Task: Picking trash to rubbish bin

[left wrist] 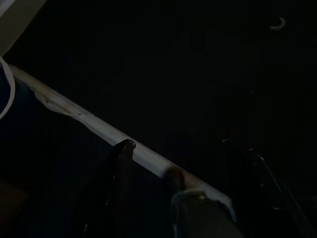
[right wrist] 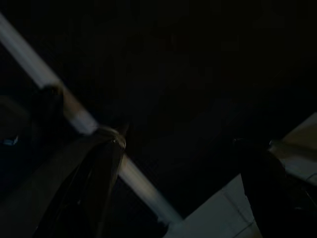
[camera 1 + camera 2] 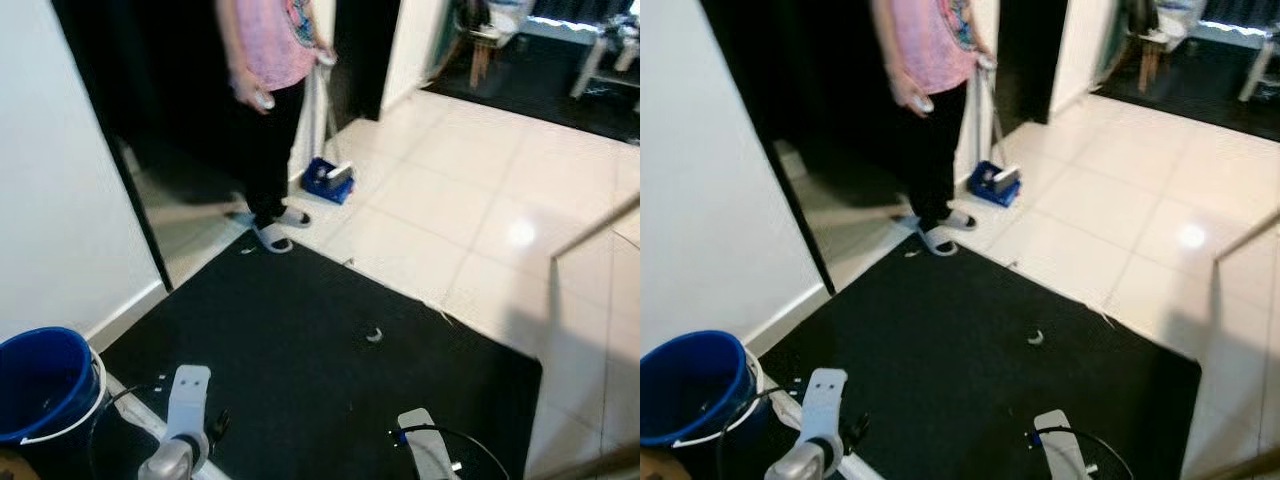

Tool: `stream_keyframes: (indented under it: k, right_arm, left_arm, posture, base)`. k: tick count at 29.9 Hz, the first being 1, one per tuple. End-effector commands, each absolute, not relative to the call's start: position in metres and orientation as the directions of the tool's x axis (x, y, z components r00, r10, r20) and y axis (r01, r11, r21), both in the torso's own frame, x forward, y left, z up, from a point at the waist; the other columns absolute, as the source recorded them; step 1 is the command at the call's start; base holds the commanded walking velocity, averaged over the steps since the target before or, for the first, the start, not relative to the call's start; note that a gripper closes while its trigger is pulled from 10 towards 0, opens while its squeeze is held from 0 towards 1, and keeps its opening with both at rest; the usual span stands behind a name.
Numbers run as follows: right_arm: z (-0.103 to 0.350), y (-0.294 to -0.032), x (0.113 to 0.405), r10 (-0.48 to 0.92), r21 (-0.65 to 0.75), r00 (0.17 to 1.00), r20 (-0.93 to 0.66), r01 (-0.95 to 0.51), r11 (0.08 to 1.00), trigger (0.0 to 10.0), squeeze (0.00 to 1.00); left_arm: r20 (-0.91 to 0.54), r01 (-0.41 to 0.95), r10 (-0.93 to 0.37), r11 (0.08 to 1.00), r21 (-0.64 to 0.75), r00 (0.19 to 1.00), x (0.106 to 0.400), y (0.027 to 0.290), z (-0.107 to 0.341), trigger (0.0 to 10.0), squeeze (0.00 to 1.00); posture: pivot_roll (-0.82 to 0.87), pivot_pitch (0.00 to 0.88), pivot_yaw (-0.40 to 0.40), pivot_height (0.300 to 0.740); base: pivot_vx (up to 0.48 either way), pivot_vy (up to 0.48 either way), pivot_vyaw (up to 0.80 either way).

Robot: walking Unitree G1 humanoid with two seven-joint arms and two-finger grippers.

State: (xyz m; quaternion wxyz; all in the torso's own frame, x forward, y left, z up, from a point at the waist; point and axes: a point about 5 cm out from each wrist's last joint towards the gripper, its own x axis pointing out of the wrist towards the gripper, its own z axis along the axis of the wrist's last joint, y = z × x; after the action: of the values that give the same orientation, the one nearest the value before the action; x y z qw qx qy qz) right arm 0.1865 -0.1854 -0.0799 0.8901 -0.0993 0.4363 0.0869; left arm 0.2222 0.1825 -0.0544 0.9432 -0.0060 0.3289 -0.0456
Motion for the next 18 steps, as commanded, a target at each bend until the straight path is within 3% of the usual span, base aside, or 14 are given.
stream_keyframes:
  k: [1, 18]
  right_arm:
    - [-0.0839, -0.1821, 0.1796, 0.073, -0.083, 0.584, -0.808, -0.236, 0.968, 10.0, 0.0]
    - [-0.0837, -0.1795, 0.1804, 0.089, -0.064, 0.586, -0.805, -0.235, 0.97, 10.0, 0.0]
  left_arm:
    - [-0.63, 0.083, -0.088, 0.996, -0.037, 0.771, 0.2198, 0.1826, -0.0562, 10.0, 0.0]
    - [-0.638, 0.091, -0.094, 0.995, -0.037, 0.765, 0.2171, 0.182, -0.058, 10.0, 0.0]
  posture:
    - [0.09, 0.07, -0.015, 0.74]
    - [0.09, 0.074, -0.018, 0.74]
  base:
    - [0.442, 0.0, 0.0]
    - [0.43, 0.0, 0.0]
